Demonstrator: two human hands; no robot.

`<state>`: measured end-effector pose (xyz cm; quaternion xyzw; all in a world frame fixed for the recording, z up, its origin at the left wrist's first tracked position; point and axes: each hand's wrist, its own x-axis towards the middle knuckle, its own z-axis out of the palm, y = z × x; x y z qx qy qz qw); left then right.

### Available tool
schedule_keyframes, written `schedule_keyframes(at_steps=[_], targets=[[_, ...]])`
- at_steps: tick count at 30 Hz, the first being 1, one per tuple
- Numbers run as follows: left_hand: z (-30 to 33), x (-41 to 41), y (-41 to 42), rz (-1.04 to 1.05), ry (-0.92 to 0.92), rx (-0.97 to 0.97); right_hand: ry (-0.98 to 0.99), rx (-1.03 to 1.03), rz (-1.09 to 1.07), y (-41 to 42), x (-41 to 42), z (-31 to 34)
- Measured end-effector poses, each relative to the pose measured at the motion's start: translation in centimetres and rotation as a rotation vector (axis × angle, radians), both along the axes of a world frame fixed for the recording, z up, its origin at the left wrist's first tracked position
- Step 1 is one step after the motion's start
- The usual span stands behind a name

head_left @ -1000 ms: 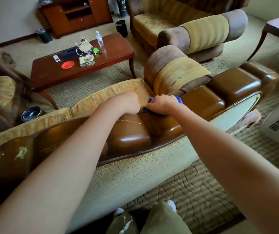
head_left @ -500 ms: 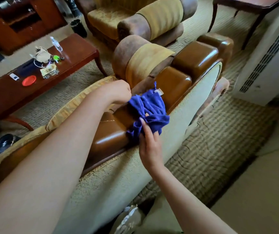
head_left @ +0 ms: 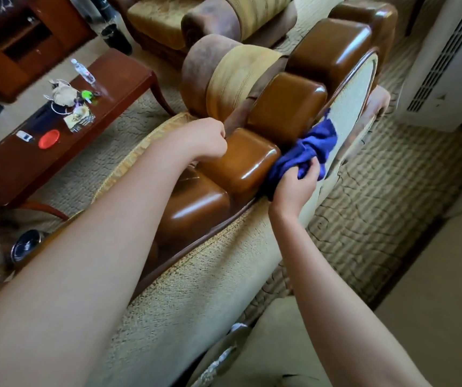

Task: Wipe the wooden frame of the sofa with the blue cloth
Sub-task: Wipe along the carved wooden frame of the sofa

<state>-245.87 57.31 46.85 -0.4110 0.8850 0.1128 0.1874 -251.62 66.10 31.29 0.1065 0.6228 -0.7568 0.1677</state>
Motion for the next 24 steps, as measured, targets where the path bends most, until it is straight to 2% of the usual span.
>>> schedule_keyframes(at_steps=[7,13,20,24], targets=[[-0.1,0.7,1.3,-0.133,-0.044,0.013,-0.021,0.075,0.108,2.3,7.1,1.3],[0.4,1.2,2.7,-0.247,-0.025,-0.011,0.034,0.011,0.209,4.6,14.5,2.8],[1.5,1.6,2.4,-0.231,0.078,-0.019,-0.013,0.122,0.204,1.8,4.8,3.5],[1.5,1.9,1.7,-0.186,0.077,0.0,-0.026,0.149,0.246,1.7,3.6,3.8]])
